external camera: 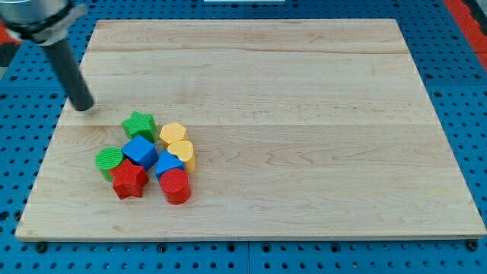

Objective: Slide the yellow hexagon closer to the red circle

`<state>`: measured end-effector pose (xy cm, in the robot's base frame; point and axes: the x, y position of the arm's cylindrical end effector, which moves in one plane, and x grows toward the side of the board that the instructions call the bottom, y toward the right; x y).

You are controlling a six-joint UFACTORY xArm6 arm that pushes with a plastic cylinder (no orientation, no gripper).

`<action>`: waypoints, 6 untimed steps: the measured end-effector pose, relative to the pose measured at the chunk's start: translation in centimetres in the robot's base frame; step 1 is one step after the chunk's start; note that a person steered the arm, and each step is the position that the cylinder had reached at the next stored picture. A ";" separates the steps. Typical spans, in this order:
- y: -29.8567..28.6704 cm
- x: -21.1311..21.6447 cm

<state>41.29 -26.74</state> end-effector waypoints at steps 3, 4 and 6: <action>6.1 14.2; 10.3 14.2; 20.9 14.5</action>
<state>55.81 -5.82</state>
